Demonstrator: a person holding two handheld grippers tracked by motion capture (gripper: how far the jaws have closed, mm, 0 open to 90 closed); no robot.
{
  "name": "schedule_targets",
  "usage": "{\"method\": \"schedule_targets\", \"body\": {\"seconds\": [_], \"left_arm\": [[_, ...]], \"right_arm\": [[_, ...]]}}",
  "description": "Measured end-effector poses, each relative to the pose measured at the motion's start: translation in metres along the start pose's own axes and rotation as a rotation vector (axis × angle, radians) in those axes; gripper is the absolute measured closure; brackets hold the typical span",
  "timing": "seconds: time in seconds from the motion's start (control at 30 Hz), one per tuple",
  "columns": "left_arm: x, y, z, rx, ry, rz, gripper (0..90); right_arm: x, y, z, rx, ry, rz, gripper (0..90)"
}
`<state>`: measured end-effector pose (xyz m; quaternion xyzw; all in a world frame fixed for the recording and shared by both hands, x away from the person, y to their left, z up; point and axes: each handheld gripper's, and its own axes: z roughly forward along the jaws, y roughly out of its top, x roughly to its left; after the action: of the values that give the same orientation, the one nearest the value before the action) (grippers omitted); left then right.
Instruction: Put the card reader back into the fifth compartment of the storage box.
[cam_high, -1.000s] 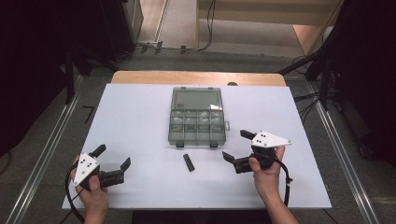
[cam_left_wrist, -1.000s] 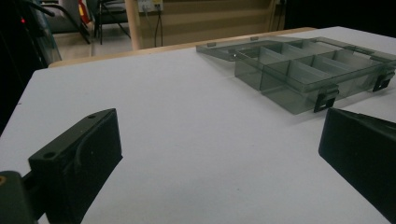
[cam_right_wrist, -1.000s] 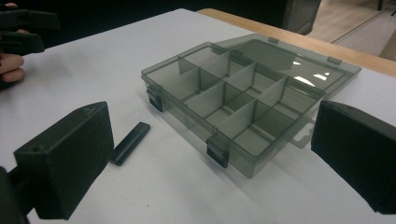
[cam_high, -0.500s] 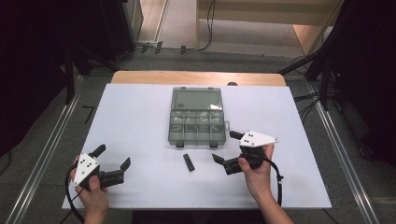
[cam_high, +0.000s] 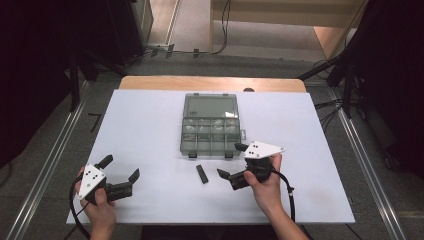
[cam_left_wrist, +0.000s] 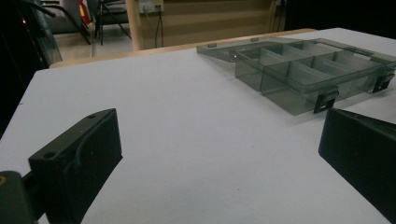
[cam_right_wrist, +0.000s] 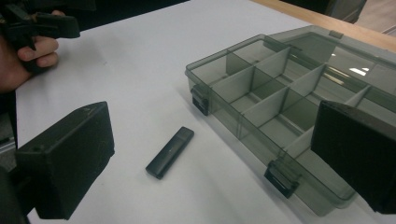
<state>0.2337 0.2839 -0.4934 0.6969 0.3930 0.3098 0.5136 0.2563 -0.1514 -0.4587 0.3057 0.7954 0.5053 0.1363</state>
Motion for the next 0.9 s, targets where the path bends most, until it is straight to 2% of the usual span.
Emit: {"method": "schedule_targets", "body": {"seconds": [0.3,0.43,0.47,0.5,0.63,0.73,0.9], "left_arm": [[0.0,0.0,0.0,0.001,0.0,0.001,0.0],[0.0,0.0,0.0,0.001,-0.001,0.0,0.0],[0.0,0.0,0.0,0.0,-0.001,-0.002,0.0],[0.0,0.0,0.0,-0.001,0.001,-0.006,0.0],[0.001,0.0,-0.001,-0.002,0.0,-0.007,0.0],[0.001,0.0,0.0,0.0,0.0,-0.007,0.0],[0.001,0.0,0.0,-0.001,-0.001,-0.007,0.0]], "right_arm": [[0.011,0.002,0.018,0.039,0.047,-0.008,0.0],[0.015,0.001,0.024,0.06,0.053,-0.011,0.0],[0.016,0.001,0.025,0.068,0.051,-0.013,3.8],[0.018,0.001,0.029,0.084,0.024,-0.012,13.7],[0.019,0.0,0.034,0.094,0.057,-0.008,13.7],[0.022,-0.001,0.04,0.122,0.08,-0.006,13.8],[0.023,-0.003,0.047,0.149,0.077,-0.002,15.2]]}}
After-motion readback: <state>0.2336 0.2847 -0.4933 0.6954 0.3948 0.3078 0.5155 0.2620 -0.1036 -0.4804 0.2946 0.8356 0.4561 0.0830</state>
